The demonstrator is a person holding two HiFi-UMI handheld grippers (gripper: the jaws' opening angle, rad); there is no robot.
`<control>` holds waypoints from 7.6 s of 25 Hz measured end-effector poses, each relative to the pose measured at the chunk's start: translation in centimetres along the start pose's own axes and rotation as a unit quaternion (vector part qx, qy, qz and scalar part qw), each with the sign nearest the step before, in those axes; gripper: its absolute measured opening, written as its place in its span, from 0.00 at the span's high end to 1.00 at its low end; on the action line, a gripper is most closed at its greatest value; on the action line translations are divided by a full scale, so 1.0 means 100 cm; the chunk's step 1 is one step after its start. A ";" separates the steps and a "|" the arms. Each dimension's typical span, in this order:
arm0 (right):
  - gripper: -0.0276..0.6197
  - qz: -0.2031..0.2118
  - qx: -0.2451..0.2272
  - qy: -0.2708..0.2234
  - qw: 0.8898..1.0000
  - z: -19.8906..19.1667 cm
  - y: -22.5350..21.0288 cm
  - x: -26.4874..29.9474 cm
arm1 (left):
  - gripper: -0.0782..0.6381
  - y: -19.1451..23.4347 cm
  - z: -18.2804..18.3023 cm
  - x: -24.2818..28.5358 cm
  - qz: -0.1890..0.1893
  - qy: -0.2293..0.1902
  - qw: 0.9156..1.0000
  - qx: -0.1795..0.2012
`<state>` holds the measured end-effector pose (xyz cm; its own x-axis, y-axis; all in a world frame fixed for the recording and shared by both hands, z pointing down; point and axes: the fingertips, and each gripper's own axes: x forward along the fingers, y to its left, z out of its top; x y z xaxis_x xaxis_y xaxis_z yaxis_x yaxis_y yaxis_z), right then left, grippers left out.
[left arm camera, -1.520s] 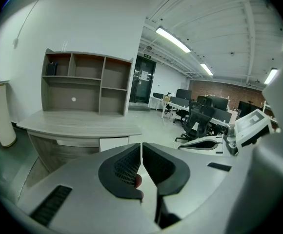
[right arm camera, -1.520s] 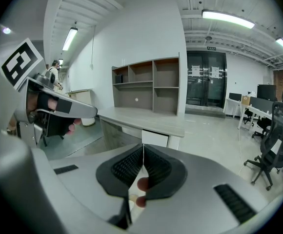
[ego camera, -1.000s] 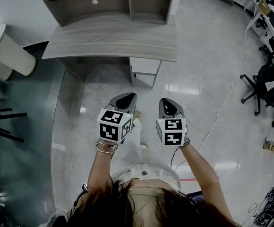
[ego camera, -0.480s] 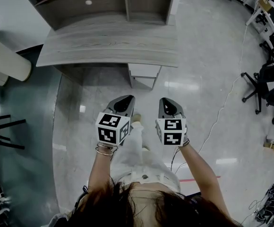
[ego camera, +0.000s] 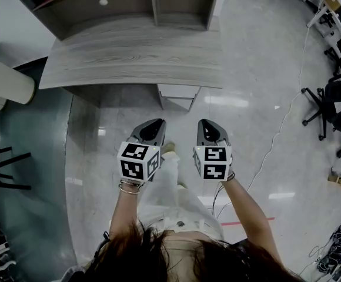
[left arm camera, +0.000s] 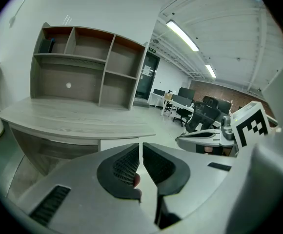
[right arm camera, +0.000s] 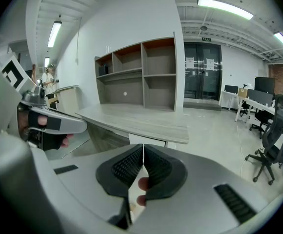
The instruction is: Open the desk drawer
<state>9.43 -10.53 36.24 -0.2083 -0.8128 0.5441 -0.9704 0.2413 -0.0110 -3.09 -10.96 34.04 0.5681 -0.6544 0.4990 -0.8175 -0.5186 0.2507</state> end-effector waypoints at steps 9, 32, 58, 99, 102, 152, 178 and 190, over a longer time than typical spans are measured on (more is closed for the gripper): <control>0.92 0.001 0.016 0.021 1.000 -0.006 -0.011 0.032 | 0.86 0.015 -0.003 0.030 -0.007 0.014 1.000 -0.008; 0.92 0.006 0.031 0.082 0.996 -0.026 -0.033 0.111 | 0.86 0.079 -0.017 0.095 0.015 0.047 0.999 -0.020; 0.83 0.009 0.030 0.130 0.991 -0.063 -0.048 0.175 | 0.81 0.128 -0.054 0.149 0.035 0.080 0.996 -0.033; 0.71 -0.012 0.045 0.126 0.991 -0.105 -0.055 0.243 | 0.75 0.175 -0.094 0.212 0.048 0.080 0.996 -0.016; 0.70 -0.007 0.050 0.123 0.991 -0.102 -0.052 0.245 | 0.74 0.175 -0.095 0.214 0.046 0.078 0.996 -0.010; 0.63 -0.019 0.049 0.084 0.995 -0.081 -0.055 0.243 | 0.65 0.155 -0.070 0.225 0.019 0.065 0.997 0.038; 0.64 -0.012 0.034 0.097 0.995 -0.093 -0.051 0.247 | 0.65 0.158 -0.084 0.223 0.024 0.081 0.996 0.029; 0.64 -0.012 0.031 0.102 0.994 -0.105 -0.046 0.226 | 0.65 0.144 -0.094 0.206 0.027 0.084 0.996 0.026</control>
<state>10.43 -24.48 57.37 -0.1616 -0.6922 0.7034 -0.9819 0.1841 -0.0444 -4.02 -26.75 55.73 0.4953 -0.5833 0.6438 -0.8385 -0.5149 0.1785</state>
